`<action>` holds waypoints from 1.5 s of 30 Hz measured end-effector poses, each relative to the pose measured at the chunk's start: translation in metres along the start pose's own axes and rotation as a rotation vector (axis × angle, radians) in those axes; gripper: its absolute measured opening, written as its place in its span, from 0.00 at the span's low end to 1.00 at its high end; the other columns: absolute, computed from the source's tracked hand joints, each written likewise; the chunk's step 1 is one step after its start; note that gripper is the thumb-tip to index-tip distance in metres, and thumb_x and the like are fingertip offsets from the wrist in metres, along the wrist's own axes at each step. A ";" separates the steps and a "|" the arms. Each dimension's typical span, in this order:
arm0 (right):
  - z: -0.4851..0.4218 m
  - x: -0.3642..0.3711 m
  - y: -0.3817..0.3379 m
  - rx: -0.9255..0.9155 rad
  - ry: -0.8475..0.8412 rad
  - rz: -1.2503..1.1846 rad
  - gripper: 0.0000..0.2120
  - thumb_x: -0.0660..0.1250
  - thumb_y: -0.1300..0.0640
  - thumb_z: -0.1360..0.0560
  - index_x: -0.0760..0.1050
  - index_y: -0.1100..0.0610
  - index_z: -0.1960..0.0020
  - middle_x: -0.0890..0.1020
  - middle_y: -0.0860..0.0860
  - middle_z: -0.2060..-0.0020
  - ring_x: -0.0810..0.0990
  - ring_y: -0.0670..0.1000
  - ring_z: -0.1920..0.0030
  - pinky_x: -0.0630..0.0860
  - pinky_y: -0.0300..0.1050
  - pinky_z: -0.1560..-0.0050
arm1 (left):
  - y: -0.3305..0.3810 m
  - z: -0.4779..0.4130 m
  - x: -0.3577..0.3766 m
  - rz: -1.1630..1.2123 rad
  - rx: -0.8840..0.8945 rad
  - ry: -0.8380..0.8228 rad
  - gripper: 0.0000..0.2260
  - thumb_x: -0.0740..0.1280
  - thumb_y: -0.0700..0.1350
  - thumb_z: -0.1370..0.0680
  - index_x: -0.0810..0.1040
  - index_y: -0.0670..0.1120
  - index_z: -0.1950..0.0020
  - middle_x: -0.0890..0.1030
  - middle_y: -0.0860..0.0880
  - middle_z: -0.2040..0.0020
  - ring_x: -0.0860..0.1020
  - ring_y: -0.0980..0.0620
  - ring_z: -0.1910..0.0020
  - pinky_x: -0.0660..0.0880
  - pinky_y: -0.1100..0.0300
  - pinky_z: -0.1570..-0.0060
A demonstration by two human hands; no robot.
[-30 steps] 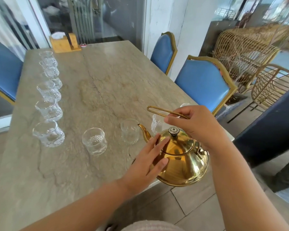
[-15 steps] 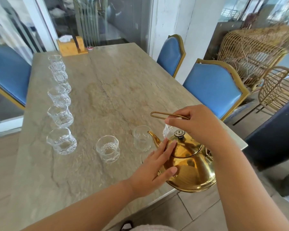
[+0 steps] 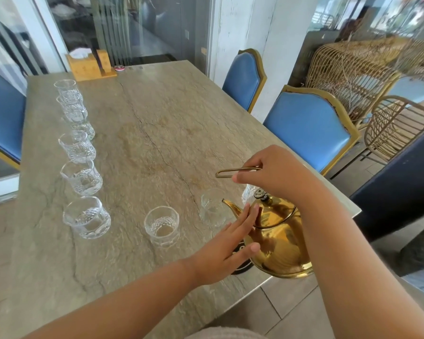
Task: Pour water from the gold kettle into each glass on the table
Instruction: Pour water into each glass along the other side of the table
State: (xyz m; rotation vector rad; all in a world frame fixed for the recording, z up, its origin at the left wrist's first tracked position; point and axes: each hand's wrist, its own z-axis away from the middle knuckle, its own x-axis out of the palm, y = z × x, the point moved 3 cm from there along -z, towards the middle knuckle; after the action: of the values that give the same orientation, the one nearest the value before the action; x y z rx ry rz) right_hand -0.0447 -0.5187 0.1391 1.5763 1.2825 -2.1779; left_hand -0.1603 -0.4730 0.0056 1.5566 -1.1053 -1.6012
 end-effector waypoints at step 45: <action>-0.014 0.003 -0.013 0.010 -0.071 0.068 0.15 0.72 0.48 0.31 0.84 0.59 0.55 0.85 0.58 0.55 0.82 0.58 0.53 0.79 0.53 0.52 | -0.001 -0.005 -0.007 0.110 0.014 -0.042 0.29 0.53 0.54 0.19 0.40 0.57 0.24 0.41 0.61 0.23 0.40 0.63 0.24 0.46 0.56 0.24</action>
State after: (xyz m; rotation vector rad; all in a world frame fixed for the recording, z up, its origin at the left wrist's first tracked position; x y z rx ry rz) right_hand -0.0435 -0.5000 0.1425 1.5094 1.1821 -2.1818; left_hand -0.1545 -0.4665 0.0081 1.4512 -1.2066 -1.5620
